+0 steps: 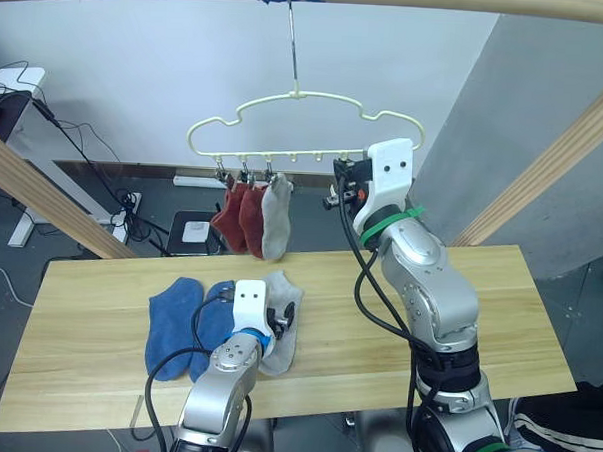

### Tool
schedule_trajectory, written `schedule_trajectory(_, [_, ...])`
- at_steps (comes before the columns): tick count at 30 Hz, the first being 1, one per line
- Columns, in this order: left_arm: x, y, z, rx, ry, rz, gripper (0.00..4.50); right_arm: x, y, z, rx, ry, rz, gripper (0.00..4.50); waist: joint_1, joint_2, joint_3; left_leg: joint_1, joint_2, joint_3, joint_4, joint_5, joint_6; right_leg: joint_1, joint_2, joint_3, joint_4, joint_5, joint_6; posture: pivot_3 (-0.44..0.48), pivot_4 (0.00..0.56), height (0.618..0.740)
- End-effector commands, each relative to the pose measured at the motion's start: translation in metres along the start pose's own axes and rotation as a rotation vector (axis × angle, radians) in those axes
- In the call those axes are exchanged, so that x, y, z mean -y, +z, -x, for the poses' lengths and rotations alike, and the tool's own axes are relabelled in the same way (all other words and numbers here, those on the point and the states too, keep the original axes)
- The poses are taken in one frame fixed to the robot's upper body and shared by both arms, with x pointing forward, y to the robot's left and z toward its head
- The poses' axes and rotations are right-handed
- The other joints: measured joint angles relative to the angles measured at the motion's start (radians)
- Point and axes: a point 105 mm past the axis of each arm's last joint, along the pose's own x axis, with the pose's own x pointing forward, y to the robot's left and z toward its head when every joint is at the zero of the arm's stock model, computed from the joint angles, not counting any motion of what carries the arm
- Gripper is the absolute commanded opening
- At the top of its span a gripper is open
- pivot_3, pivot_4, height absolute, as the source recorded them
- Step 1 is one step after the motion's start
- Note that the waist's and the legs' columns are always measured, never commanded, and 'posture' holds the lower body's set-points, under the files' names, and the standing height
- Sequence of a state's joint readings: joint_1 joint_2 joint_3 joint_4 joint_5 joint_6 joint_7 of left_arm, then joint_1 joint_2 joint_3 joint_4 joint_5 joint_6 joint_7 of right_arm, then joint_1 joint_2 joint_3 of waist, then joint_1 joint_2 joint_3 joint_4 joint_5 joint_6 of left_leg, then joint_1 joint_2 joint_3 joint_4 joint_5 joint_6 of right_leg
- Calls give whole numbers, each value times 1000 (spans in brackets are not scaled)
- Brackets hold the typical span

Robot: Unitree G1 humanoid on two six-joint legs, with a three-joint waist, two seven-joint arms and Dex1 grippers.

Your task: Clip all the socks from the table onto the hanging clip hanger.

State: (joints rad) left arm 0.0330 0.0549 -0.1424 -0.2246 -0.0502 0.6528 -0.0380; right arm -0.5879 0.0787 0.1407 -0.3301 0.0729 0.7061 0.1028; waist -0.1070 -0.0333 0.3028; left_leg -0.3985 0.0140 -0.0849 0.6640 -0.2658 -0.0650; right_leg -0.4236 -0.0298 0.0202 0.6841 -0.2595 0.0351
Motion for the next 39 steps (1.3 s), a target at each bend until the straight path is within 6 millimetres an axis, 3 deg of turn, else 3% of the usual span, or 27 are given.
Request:
schedule_trajectory(1, [-3, -8, 1, -38, 7, -9, 2605, -5, 17, 5, 67, 16, -14, 0, 0, 0, 0, 0, 0, 0, 0, 0, 0, 0, 0, 0, 0, 0, 0, -202, 273, 740])
schedule_trajectory(12, [0, -6, 2, -19, -35, -36, 1336, -5, 16, 4, 67, 17, -17, 0, -1, 0, 0, 0, 0, 0, 0, 0, 0, 0, 0, 0, -1, 0, 0, -202, 273, 740])
schedule_trajectory(18, [1, 10, 6, 72, -94, -134, 21, -5, 16, 5, 67, 16, -18, 0, -1, 0, 0, 0, 0, 0, -1, 0, 0, 0, 0, 0, -2, 0, 0, -195, 275, 740])
schedule_trajectory(22, [2, 26, 12, 189, -130, -249, 21, -5, 17, 4, 70, 16, -19, 0, -2, 0, 0, 0, 0, 0, -1, 0, 0, 0, 0, 0, -2, 0, 0, -195, 275, 740])
schedule_trajectory(27, [22, 83, 29, 569, -273, -511, 21, -4, 20, 4, 79, 10, -19, 0, 1, 1, 0, 0, 0, -1, -2, 0, 0, 0, 0, 0, -2, 0, 0, -197, 276, 740])
schedule_trajectory(34, [33, 122, 23, 768, -322, -434, 21, -4, 26, 4, 93, 11, -27, 0, -4, 1, 0, -1, -1, 1, -2, 0, 0, 0, -2, 0, -4, 1, 1, -201, 275, 740])
schedule_trajectory(39, [43, 120, 16, 763, -374, -404, 21, -5, 27, 4, 94, 13, -28, 0, -8, 1, 0, -1, -1, 1, -2, 0, 0, -1, -2, 0, -3, 1, 1, -209, 274, 740])
